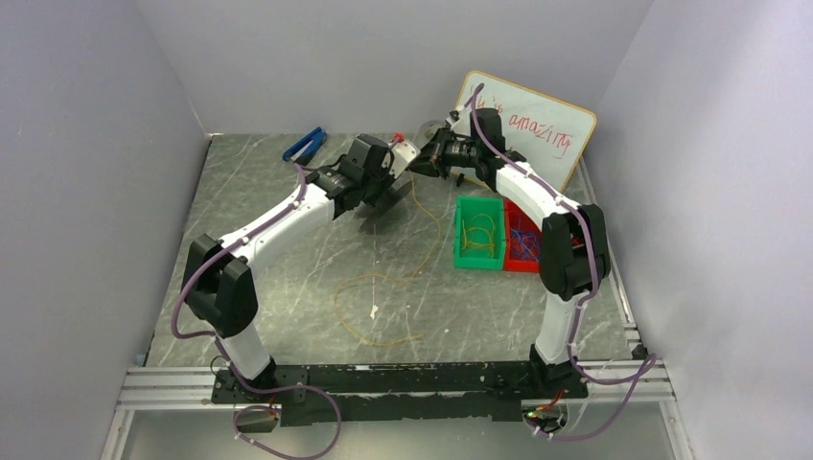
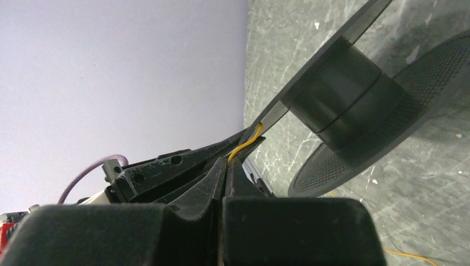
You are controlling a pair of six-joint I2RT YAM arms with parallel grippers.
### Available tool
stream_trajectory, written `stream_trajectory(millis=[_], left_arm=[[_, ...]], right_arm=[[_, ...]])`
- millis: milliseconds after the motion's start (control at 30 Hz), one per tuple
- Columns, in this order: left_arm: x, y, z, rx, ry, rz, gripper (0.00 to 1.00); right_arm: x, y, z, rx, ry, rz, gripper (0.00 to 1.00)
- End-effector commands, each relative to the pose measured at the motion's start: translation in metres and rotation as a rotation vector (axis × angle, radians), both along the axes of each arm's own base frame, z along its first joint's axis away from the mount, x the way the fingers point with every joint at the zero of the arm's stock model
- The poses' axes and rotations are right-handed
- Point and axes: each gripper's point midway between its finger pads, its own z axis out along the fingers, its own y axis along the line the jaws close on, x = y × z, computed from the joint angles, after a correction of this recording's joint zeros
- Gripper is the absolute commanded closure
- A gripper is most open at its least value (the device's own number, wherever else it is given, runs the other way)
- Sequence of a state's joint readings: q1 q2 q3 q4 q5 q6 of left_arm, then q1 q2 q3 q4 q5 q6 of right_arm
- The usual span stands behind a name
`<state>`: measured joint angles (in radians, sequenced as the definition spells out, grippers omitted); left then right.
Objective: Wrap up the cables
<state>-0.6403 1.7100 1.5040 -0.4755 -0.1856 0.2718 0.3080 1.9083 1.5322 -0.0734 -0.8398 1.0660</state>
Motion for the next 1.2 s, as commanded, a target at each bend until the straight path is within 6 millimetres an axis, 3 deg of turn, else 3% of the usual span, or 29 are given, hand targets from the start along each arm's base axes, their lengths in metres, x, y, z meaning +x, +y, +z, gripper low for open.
stream_trajectory(millis=[0,300,467,633,833,1033,1167], left_arm=[[-0.010,-0.020,-0.003,-0.077,0.066,-0.054,0.98],[-0.010,-0.020,-0.002,-0.080,0.063,-0.052,0.97],[-0.005,-0.012,-0.001,-0.154,0.113,-0.031,0.97],[-0.004,-0.003,0.003,-0.275,0.176,-0.064,0.97],[-0.020,-0.015,0.004,-0.356,0.248,-0.181,0.97],[-0.024,-0.017,0.001,-0.357,0.262,-0.210,0.92],[-0.021,-0.014,0.002,-0.350,0.248,-0.190,0.84]], right_arm=[[0.003,0.003,0.020,0.084,-0.060,0.021,1.00],[0.008,-0.001,0.009,0.036,-0.070,-0.001,1.00],[0.014,-0.013,0.000,-0.123,-0.166,-0.014,1.00],[0.016,-0.020,0.009,-0.180,-0.327,0.002,1.00],[0.012,-0.014,0.022,-0.216,-0.495,0.044,1.00],[0.014,-0.007,0.024,-0.219,-0.508,0.061,1.00],[0.015,-0.007,0.026,-0.226,-0.508,0.067,1.00]])
